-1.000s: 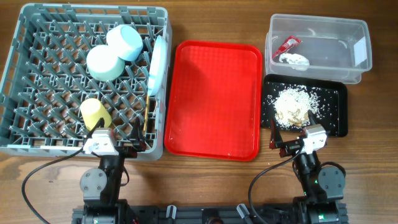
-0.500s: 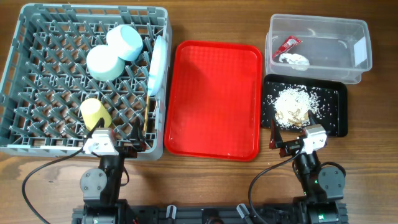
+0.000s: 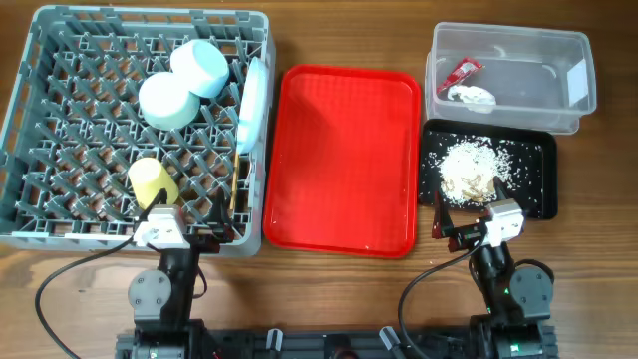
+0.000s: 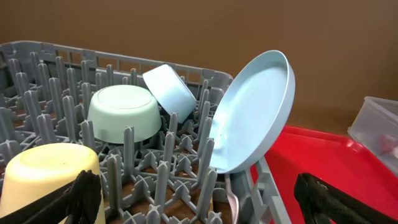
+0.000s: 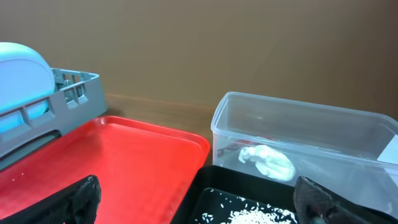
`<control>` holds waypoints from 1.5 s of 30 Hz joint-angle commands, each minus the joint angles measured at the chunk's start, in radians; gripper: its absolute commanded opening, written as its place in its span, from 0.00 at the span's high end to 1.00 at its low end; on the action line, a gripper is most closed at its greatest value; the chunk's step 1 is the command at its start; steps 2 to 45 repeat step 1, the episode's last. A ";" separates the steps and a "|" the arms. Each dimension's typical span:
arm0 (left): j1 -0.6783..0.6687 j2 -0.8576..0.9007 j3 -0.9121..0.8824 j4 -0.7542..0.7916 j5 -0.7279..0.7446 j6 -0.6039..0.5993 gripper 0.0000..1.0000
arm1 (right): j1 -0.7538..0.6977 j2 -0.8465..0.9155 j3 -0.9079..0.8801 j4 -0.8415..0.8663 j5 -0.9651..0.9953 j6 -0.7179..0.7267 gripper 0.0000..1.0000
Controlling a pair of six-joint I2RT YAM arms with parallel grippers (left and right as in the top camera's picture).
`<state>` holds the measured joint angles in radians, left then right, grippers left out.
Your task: Sort waste into correct bins and load items into the dishwasher rack
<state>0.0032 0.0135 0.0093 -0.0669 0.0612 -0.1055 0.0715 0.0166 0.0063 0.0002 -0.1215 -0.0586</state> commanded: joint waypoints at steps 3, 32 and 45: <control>0.005 -0.007 -0.004 -0.005 0.012 0.023 0.00 | 0.003 0.000 -0.001 0.006 0.018 -0.018 0.00; 0.005 -0.007 -0.004 -0.005 0.012 0.023 0.00 | 0.003 0.000 -0.001 0.006 0.018 -0.018 0.00; 0.005 -0.007 -0.004 -0.005 0.012 0.023 0.00 | 0.003 0.000 -0.001 0.006 0.018 -0.018 0.00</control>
